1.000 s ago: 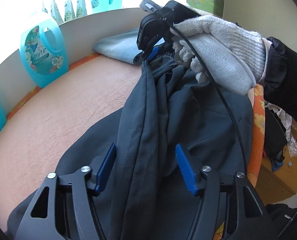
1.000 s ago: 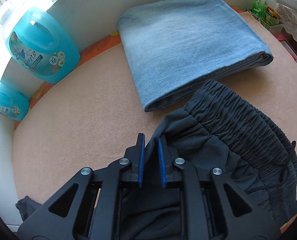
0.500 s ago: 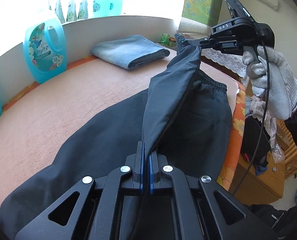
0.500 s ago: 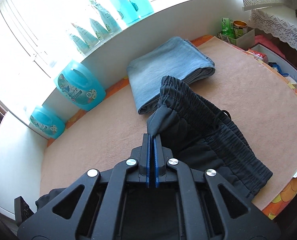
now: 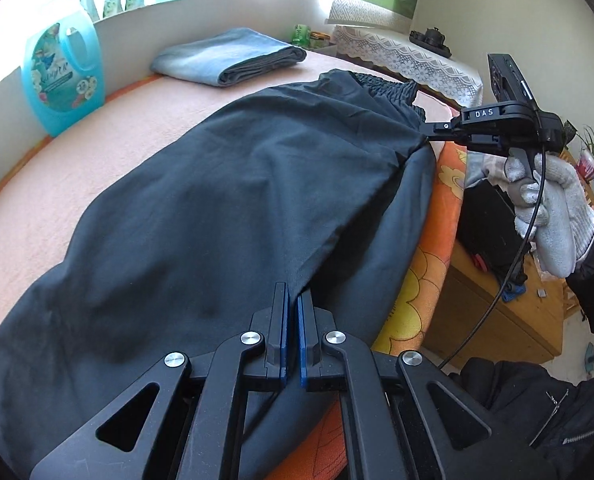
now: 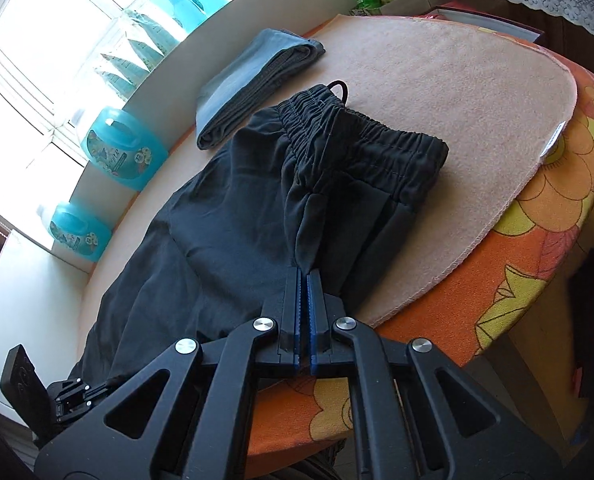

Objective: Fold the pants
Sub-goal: 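Pull the pant leg with the left gripper to lay it over the other leg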

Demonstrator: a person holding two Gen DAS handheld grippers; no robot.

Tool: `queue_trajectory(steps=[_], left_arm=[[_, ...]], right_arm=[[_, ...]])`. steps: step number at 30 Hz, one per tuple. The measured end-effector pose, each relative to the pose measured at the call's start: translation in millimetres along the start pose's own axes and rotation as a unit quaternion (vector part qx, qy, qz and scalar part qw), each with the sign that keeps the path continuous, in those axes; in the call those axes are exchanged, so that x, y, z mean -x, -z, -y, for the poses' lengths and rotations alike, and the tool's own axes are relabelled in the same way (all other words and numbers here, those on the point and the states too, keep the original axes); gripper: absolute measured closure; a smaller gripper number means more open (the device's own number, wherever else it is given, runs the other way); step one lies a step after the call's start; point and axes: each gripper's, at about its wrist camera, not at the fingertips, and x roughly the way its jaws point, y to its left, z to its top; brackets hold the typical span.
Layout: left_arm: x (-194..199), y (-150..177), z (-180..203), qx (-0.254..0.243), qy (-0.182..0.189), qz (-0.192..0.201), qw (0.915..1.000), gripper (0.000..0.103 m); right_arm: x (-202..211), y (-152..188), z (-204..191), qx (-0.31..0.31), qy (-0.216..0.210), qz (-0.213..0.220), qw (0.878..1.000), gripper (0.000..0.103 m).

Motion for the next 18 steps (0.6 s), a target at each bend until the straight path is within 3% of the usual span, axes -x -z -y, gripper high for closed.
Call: queue_trajectory(steps=[1, 3, 5, 6, 13, 15, 16, 18], left_arm=[[1.1, 0.0, 0.5, -0.002, -0.002, 0.001, 1.0000, 0.100], [2.4, -0.1, 0.5, -0.002, -0.002, 0.003, 1.0000, 0.100], [2.2, 0.0, 0.5, -0.001, -0.004, 0.003, 1.0000, 0.100], [1.1, 0.1, 0.8, -0.001, -0.006, 0.003, 1.0000, 0.100], [4.6, -0.9, -4.3, 0.014, -0.011, 0.012, 0.9998, 0.100], [8.2, -3.2, -8.2, 0.022, -0.009, 0.017, 0.9996, 0.100], [10.9, -4.2, -9.7, 0.024, -0.009, 0.021, 0.9994, 0.100], [19.1, -6.7, -11.5, 0.025, -0.013, 0.033, 0.9991, 0.100]], right_arm=[[1.6, -2.4, 3.2, -0.008, -0.005, 0.001, 1.000, 0.097], [4.3, -12.1, 5.9, -0.012, 0.006, 0.008, 1.000, 0.084], [7.5, -24.0, 6.9, -0.010, 0.020, 0.031, 0.999, 0.043], [8.0, -30.9, 8.2, -0.011, 0.027, 0.039, 0.999, 0.040], [-13.5, -71.5, 14.1, -0.013, 0.071, 0.026, 0.997, 0.042], [-18.3, -76.1, 12.1, -0.007, 0.068, 0.015, 0.998, 0.072], [-18.1, -77.2, 11.8, -0.007, 0.065, 0.012, 0.998, 0.082], [-9.7, -78.1, 7.4, -0.003, 0.057, 0.022, 0.998, 0.085]])
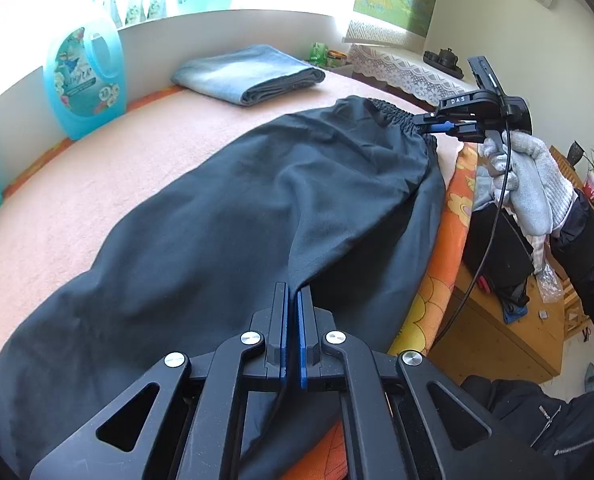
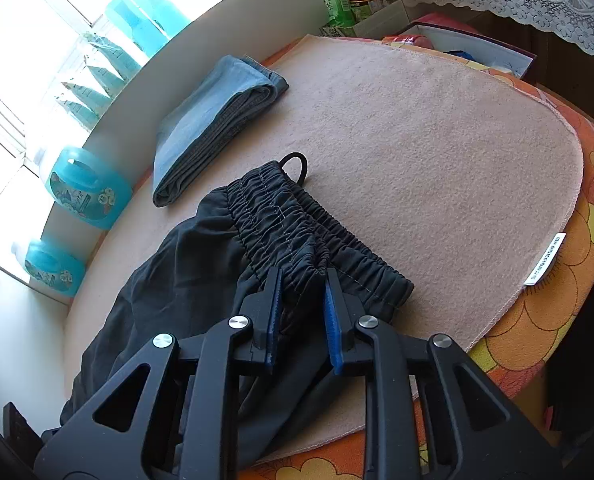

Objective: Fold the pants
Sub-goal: 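Pull the pant leg with the left gripper to lay it over the other leg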

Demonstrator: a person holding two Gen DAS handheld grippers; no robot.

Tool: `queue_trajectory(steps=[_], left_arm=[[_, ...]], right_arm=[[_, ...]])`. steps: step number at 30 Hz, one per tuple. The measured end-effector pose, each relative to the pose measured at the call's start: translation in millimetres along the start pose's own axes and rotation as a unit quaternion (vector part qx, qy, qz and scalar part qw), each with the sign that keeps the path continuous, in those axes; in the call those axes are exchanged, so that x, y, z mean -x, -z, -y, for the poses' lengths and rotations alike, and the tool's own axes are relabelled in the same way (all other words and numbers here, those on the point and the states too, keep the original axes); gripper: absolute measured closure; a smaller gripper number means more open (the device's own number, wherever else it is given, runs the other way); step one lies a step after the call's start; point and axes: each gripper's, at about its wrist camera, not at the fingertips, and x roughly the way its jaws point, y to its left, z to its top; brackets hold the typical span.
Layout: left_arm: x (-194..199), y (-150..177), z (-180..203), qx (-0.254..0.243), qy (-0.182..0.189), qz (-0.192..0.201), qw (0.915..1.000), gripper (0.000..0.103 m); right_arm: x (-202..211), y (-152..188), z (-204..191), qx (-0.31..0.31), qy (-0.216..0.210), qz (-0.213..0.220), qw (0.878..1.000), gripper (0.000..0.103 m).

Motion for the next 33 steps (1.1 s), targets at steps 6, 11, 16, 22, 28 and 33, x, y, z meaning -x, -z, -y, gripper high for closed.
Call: queue_trajectory(steps=[6, 11, 16, 22, 28, 33], left_arm=[[28.1, -4.4, 0.6, 0.002, 0.003, 0.032, 0.9995, 0.100], [28.6, 3.7, 6.8, -0.006, 0.012, 0.025, 0.9996, 0.101], [5.5, 0.6, 22.7, -0.041, 0.020, -0.008, 0.9989, 0.098], [-27.3, -3.4, 46.8, -0.128, -0.058, -0.034, 0.9895, 0.061], [-53.4, 5.0, 41.2, -0.162, -0.085, -0.065, 0.9809, 0.083], [-30.7, -3.7, 30.6, -0.099, -0.053, -0.032, 0.9932, 0.102]], right_arm=[[43.5, -0.9, 3.2, -0.017, -0.043, 0.021, 0.999, 0.088], [40.8, 9.3, 26.4, -0.031, -0.026, 0.007, 0.999, 0.088], [9.2, 14.7, 42.2, -0.045, -0.017, -0.021, 0.999, 0.088], [5.4, 7.6, 31.5, -0.025, -0.016, -0.021, 0.999, 0.088], [2.6, -0.3, 31.1, -0.022, -0.018, -0.031, 0.999, 0.088], [13.2, -6.5, 26.5, -0.032, -0.034, -0.025, 0.999, 0.088]])
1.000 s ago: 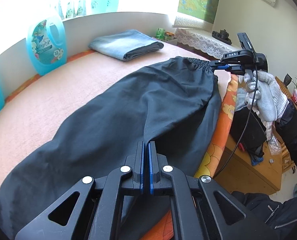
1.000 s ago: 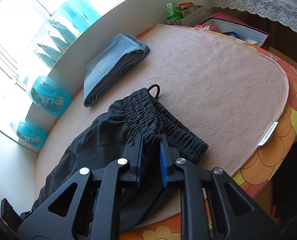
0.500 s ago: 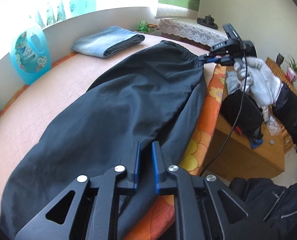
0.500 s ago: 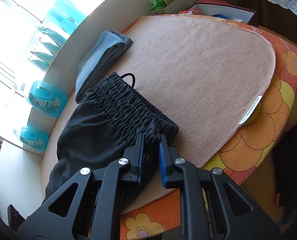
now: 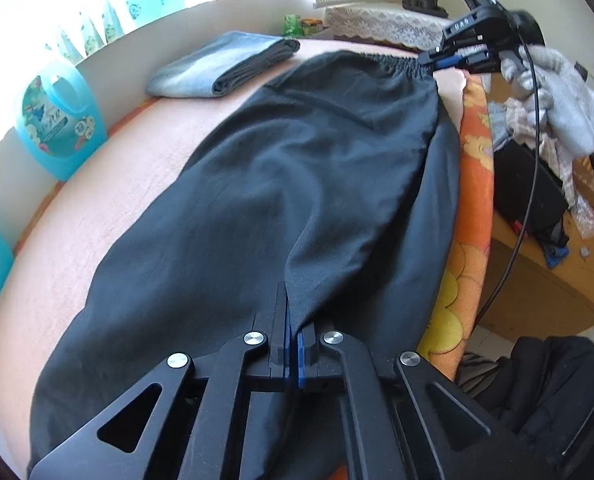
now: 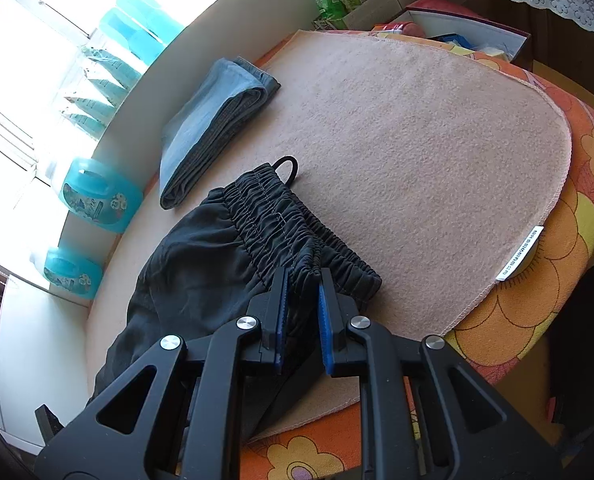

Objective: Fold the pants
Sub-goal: 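Pull the pant leg with the left gripper to lay it over the other leg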

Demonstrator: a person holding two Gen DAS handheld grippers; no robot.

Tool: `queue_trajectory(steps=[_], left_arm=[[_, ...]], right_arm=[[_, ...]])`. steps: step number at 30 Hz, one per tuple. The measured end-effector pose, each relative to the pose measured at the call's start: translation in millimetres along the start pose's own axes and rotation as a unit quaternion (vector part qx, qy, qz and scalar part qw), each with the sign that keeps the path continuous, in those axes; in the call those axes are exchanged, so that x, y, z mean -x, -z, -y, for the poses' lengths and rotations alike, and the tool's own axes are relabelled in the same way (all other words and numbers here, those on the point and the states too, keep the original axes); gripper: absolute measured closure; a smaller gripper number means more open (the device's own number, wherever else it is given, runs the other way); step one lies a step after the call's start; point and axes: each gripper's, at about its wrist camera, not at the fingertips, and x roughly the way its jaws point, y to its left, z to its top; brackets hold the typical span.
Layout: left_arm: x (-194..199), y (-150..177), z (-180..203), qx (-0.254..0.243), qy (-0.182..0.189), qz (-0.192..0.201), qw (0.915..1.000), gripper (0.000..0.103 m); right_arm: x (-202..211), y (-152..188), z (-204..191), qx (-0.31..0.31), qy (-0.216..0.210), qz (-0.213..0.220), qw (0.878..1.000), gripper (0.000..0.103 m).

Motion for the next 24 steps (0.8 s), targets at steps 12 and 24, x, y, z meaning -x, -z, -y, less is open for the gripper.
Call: queue_trajectory(steps=[12, 24], left_arm=[[23.8, 22.0, 12.7, -0.013, 0.037, -0.005, 0.9992, 0.102], [8.5, 28.8, 16.2, -0.006, 0.065, -0.028, 0.9974, 0.102]], right_arm=[[-4.5, 16.4, 15.4, -0.005, 0.019, -0.017, 1.000, 0.088], [-12.7, 23.1, 24.4, -0.005, 0.026, -0.004, 1.000, 0.043]])
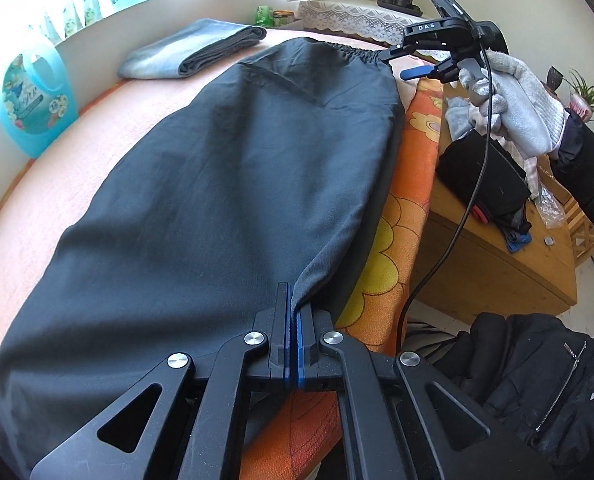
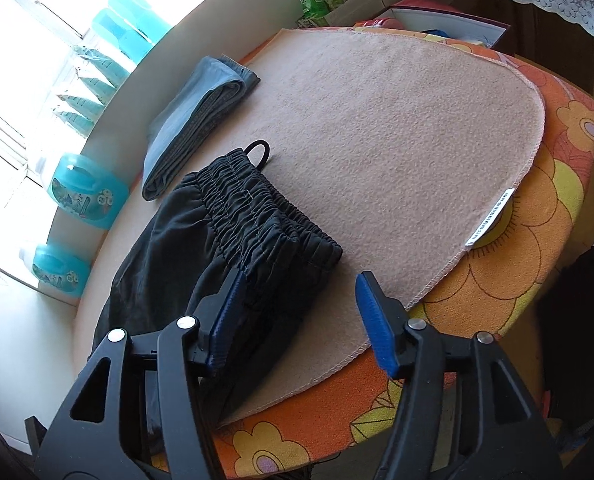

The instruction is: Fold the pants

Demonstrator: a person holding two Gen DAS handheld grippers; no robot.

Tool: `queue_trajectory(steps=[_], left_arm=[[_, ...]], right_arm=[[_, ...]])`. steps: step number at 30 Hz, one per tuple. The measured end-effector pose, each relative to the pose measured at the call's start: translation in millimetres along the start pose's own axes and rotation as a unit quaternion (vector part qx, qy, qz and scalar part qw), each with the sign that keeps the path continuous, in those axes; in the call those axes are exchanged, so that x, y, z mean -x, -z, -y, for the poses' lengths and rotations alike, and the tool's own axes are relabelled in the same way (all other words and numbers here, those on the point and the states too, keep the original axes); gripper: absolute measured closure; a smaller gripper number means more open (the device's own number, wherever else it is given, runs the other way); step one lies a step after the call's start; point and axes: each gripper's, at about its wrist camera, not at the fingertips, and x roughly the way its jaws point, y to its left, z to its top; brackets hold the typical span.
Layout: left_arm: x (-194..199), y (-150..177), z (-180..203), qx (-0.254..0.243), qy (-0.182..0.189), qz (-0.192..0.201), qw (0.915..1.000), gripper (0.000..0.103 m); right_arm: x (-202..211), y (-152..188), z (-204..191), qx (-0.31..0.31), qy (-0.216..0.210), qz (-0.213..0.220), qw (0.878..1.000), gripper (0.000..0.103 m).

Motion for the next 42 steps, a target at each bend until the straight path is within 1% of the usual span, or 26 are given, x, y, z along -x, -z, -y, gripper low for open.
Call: queue_trajectory(steps=[2, 5, 6, 7, 9, 11, 12, 13, 15, 16, 17, 19, 21, 22, 23, 24, 26, 27, 28, 30, 32, 33, 35, 38, 40, 42], left_arm=[[0.8, 0.5, 2.5, -0.003, -0.001, 0.000, 1.0000, 0.102], [1.7, 2.5, 4.5, -0.005, 0.003, 0.000, 1.0000, 0.102], [1.1, 3.1, 5.7, -0.006, 0.003, -0.001, 1.0000, 0.102], [0.1, 3.5, 6.2, -0.007, 0.003, -0.002, 1.0000, 0.102], [-1.3, 3.9, 6.1, -0.003, 0.004, -0.002, 1.0000, 0.102], [-1.4, 3.7, 5.7, 0.001, 0.006, 0.000, 1.0000, 0.102], [-1.4, 3.4, 5.1, 0.003, 0.007, 0.001, 1.0000, 0.102], [-2.0, 3.4, 4.1, 0.006, 0.010, 0.000, 0.9999, 0.102], [-2.3, 3.4, 1.5, 0.012, 0.012, -0.002, 0.9998, 0.098], [-1.5, 3.4, -0.4, 0.018, 0.010, -0.002, 0.9998, 0.091], [0.4, 3.0, -2.9, 0.025, 0.009, -0.002, 0.9997, 0.082], [9.2, 3.0, -10.0, 0.043, 0.008, 0.010, 0.9990, 0.071], [21.7, 4.5, -19.1, 0.066, 0.010, 0.024, 0.9975, 0.066], [28.5, 6.0, -23.3, 0.074, 0.009, 0.031, 0.9968, 0.064], [36.2, 8.2, -27.5, 0.080, 0.004, 0.039, 0.9960, 0.063], [44.0, 10.5, -32.6, 0.087, -0.003, 0.048, 0.9950, 0.063], [58.4, 15.4, -47.8, 0.112, -0.016, 0.063, 0.9915, 0.063], [65.1, 17.9, -56.4, 0.125, -0.026, 0.068, 0.9895, 0.063], [71.3, 20.3, -65.4, 0.136, -0.040, 0.071, 0.9873, 0.063], [86.7, 26.4, -85.0, 0.164, -0.070, 0.083, 0.9804, 0.063], [106.2, 36.1, -106.0, 0.203, -0.088, 0.102, 0.9698, 0.063], [117.3, 41.4, -117.3, 0.223, -0.098, 0.112, 0.9636, 0.063], [139.0, 51.6, -137.0, 0.252, -0.124, 0.135, 0.9501, 0.063], [163.3, 61.7, -161.9, 0.277, -0.165, 0.165, 0.9322, 0.063], [170.6, 66.1, -173.7, 0.285, -0.186, 0.175, 0.9237, 0.062], [170.3, 68.8, -184.7, 0.296, -0.189, 0.177, 0.9193, 0.062]], right_arm=[[-2.4, -0.2, 0.3, -0.009, -0.010, 0.007, 1.000, 0.043], [-7.1, 0.1, -0.5, -0.035, -0.045, 0.006, 0.998, 0.042], [-9.2, 0.3, -2.6, -0.037, -0.046, 0.008, 0.998, 0.040], [-10.7, 1.0, -6.6, -0.031, -0.038, 0.012, 0.999, 0.038], [-12.7, 2.3, -14.4, -0.020, -0.018, 0.021, 0.999, 0.040], [-12.9, 2.2, -20.2, -0.007, -0.008, 0.025, 1.000, 0.065], [-10.3, 1.7, -22.7, -0.002, -0.009, 0.031, 0.999, 0.069], [-6.0, 0.9, -26.0, 0.004, -0.010, 0.039, 0.999, 0.077], [8.9, -1.1, -38.8, 0.028, 0.001, 0.069, 0.997, 0.080], [19.0, -1.8, -48.7, 0.049, 0.016, 0.089, 0.995, 0.082], [30.7, -1.5, -59.8, 0.072, 0.025, 0.111, 0.991, 0.083], [60.3, 2.6, -77.5, 0.107, 0.030, 0.158, 0.981, 0.083], [81.9, 12.8, -86.9, 0.140, 0.050, 0.190, 0.971, 0.083], [86.2, 18.4, -84.7, 0.145, 0.060, 0.193, 0.969, 0.083], [85.6, 23.9, -78.8, 0.140, 0.068, 0.188, 0.970, 0.083], [80.5, 29.2, -70.4, 0.135, 0.080, 0.177, 0.972, 0.083], [61.7, 36.0, -51.5, 0.125, 0.101, 0.137, 0.977, 0.083], [51.4, 37.7, -40.4, 0.109, 0.107, 0.116, 0.981, 0.083], [45.1, 38.9, -30.1, 0.096, 0.111, 0.105, 0.984, 0.082], [41.9, 38.5, -20.2, 0.092, 0.121, 0.092, 0.984, 0.075], [49.2, 38.4, -17.8, 0.089, 0.124, 0.092, 0.984, 0.062], [55.4, 38.9, -19.7, 0.092, 0.128, 0.097, 0.983, 0.061], [69.2, 41.2, -30.6, 0.109, 0.136, 0.112, 0.978, 0.061], [84.2, 43.7, -58.1, 0.140, 0.112, 0.119, 0.977, 0.061], [86.8, 45.6, -82.8, 0.172, 0.093, 0.120, 0.973, 0.061], [82.0, 47.7, -111.4, 0.211, 0.067, 0.109, 0.969, 0.061]])
